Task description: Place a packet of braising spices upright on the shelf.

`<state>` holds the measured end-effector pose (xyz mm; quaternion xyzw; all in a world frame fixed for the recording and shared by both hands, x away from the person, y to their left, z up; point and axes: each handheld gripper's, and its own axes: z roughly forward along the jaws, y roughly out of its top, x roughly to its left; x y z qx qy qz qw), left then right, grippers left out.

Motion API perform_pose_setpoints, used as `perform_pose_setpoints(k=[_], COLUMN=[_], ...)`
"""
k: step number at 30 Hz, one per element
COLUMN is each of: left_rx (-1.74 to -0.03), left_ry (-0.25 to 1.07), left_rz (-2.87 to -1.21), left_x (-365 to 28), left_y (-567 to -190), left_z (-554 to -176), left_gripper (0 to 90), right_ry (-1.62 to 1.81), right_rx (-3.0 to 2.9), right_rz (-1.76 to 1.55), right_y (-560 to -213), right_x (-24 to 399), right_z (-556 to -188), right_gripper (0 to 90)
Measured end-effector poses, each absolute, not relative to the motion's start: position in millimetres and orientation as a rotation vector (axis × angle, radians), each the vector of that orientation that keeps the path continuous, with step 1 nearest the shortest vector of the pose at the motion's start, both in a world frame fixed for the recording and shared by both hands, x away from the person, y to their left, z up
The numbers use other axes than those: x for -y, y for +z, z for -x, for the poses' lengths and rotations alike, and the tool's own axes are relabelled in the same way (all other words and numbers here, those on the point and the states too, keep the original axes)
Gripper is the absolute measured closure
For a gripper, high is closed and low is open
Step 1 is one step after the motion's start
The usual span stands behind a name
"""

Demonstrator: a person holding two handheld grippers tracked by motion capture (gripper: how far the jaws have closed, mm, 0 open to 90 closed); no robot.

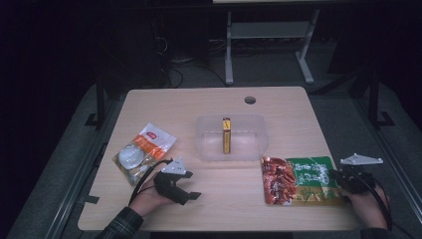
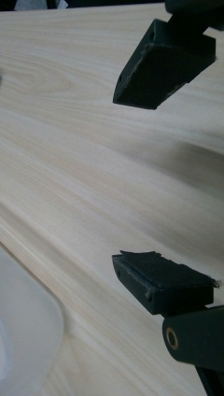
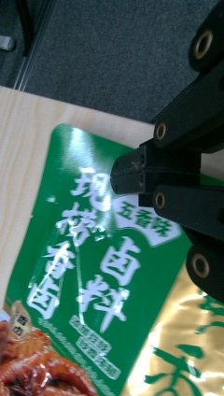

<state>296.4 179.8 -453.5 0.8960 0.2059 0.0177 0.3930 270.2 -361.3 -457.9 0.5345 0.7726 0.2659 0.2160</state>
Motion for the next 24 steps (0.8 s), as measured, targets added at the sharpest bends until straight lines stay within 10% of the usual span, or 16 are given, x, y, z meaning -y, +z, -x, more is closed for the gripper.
perform_pose_setpoints(k=[24], left_rx=[-0.512], left_ry=[0.037], left_rz=[-2.269], left_x=[-173.8], left_y=[-455.5], left_z=[-296.7], left_gripper=[18.3], right_ry=[0.718], right_rx=[-2.197], right_rz=[-1.426], right_y=[-464.5], right_x=[350.2], right_z=[-294.8], right_gripper=[90.0])
